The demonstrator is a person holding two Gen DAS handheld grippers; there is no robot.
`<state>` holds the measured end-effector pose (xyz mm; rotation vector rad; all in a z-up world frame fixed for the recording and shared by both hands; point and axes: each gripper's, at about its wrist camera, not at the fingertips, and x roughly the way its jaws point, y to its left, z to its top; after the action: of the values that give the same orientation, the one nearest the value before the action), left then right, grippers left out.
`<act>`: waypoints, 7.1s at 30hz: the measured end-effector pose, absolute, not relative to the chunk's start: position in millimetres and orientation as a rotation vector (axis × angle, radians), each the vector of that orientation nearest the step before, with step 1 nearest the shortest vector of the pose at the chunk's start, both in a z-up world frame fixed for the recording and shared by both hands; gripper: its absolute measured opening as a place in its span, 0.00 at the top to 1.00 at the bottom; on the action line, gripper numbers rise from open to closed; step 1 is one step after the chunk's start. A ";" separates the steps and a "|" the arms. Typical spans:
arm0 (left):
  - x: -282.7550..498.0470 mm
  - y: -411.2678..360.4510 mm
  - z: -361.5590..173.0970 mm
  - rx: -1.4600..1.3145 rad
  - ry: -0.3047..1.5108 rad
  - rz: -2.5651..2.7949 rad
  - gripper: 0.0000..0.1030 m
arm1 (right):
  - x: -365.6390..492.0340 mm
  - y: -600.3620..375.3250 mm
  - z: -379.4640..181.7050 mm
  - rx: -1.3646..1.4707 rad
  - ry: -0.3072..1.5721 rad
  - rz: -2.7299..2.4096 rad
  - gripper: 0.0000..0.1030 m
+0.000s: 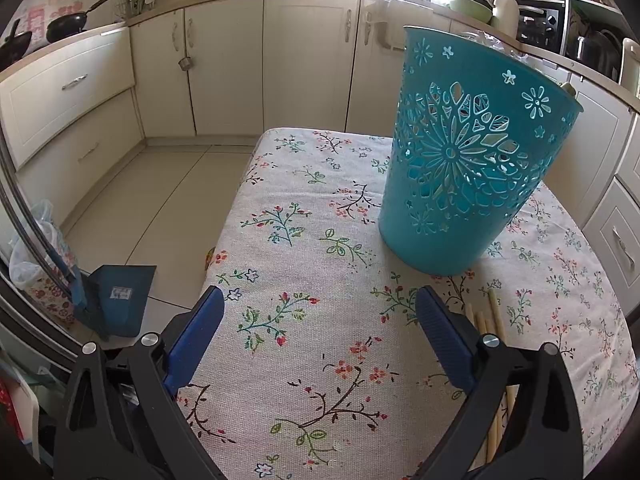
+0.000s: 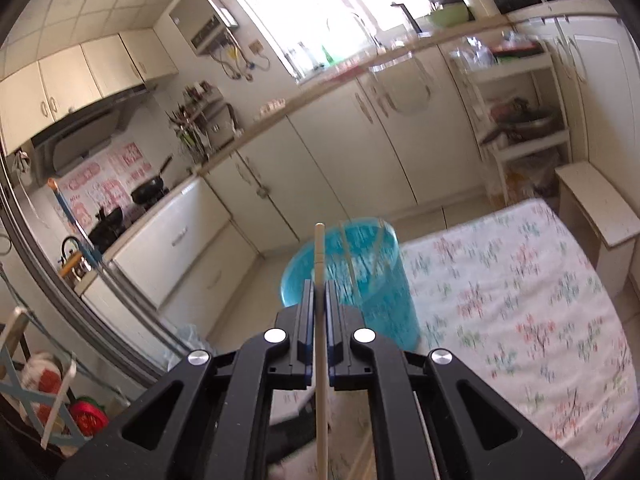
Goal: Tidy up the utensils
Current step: 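Lift the stick over the teal basket and open the right tool, then move both tools back down to the remaining wooden sticks, then close the left tool on one wooden stick, then lift the stick over the teal basket and open the left tool, then lower the left tool to the sticks and close on another stick, then raise the stick over the teal basket and open the left tool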
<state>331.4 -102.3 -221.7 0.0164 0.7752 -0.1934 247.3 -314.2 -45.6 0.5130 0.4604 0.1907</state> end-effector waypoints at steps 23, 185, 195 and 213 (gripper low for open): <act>332.6 -98.1 -222.1 -0.011 0.777 -0.212 0.10 | 345.2 -283.7 -55.5 0.397 0.295 -0.127 0.94; 405.5 -113.7 -221.5 0.171 1.027 -0.124 0.72 | 229.6 -289.1 -228.5 0.247 0.884 0.093 0.54; 385.9 -115.5 -189.8 0.154 0.977 -0.329 0.96 | 229.5 -289.7 -228.6 0.252 0.883 0.095 0.53; 385.0 -171.2 42.0 -0.069 0.218 -0.406 0.95 | 229.8 -289.9 -228.0 0.253 0.883 0.095 0.54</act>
<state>385.0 -171.2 42.0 -0.0694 0.2178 -0.4059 229.8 -289.9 -228.0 0.2526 0.8826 0.0949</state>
